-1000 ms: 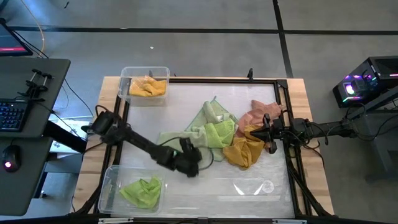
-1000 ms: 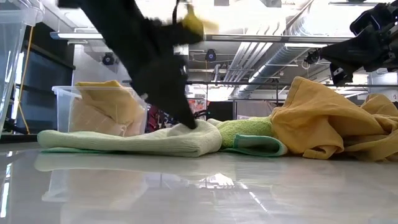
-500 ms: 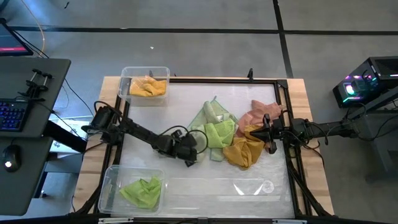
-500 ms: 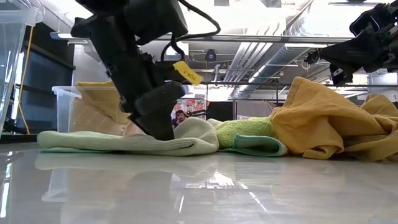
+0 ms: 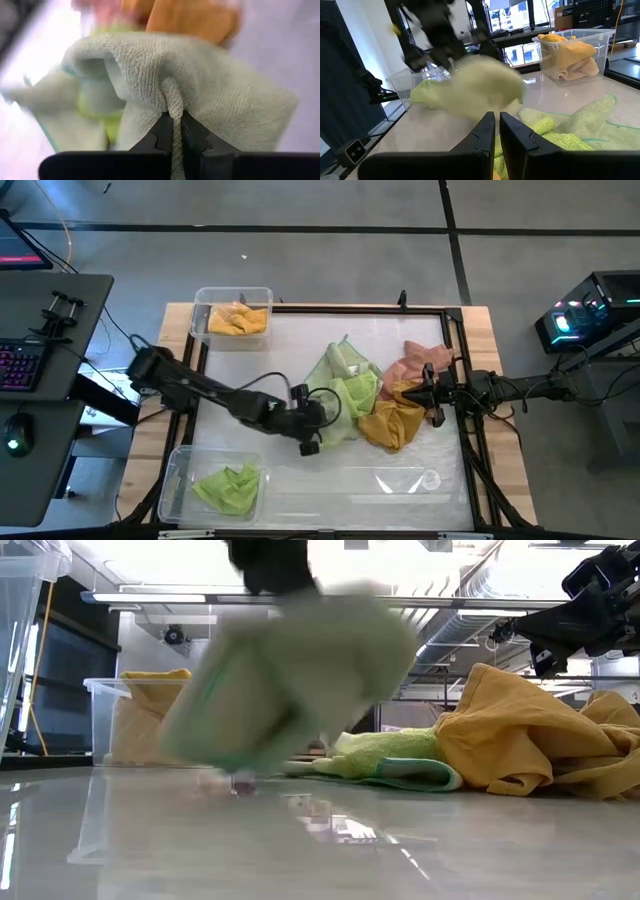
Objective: Sort towels by color in basket
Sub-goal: Put the bottom green towel into the bottom transparent bin
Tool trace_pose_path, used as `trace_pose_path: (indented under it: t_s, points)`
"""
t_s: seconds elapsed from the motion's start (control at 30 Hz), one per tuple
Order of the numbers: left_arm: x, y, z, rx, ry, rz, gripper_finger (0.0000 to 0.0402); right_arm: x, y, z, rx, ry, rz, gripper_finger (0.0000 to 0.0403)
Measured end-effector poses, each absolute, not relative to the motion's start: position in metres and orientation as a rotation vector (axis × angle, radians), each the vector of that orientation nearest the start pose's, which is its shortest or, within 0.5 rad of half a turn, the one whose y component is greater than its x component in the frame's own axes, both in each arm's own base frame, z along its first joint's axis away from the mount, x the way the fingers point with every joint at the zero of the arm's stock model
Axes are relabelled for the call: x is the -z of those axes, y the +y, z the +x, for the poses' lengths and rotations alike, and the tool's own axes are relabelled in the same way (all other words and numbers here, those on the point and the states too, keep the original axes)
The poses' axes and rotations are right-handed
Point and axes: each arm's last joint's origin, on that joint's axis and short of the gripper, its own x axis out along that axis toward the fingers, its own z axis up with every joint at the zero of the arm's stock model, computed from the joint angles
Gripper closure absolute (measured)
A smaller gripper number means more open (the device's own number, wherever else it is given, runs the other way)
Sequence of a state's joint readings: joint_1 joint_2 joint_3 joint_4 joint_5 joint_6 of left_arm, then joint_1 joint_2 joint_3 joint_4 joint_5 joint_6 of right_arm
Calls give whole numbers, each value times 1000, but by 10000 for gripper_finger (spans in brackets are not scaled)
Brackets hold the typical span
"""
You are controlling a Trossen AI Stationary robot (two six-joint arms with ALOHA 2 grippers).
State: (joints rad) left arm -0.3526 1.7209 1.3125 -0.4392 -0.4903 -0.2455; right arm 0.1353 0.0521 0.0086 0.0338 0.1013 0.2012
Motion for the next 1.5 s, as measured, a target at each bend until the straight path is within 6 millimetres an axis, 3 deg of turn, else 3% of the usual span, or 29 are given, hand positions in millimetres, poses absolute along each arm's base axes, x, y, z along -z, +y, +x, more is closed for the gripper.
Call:
trace_pose_path:
  t_s: [0.23, 0.37, 0.53, 0.8, 1.03, 1.23, 1.5]
  points:
    - [-360, -167, 310, -26, 407, 259, 400, -166, 11, 100, -33, 13, 200, 380]
    - [-393, -196, 280, 94, 308, 266, 400, -166, 11, 100, -33, 13, 200, 380]
    - [-427, -220, 239, 143, 219, 90, 400, -166, 11, 100, -33, 14, 200, 380]
    - [-424, -242, 169, 44, 298, -190, 400, -165, 11, 100, -33, 14, 200, 380]
    - [-395, -247, 122, 28, 578, -376, 400, -165, 11, 100, -33, 15, 200, 380]
    - [-371, -244, 114, -134, 807, -466, 400, -165, 11, 100, -33, 14, 200, 380]
    - [-341, -257, 129, -229, 1063, -414, 400, -166, 11, 100, -33, 14, 200, 380]
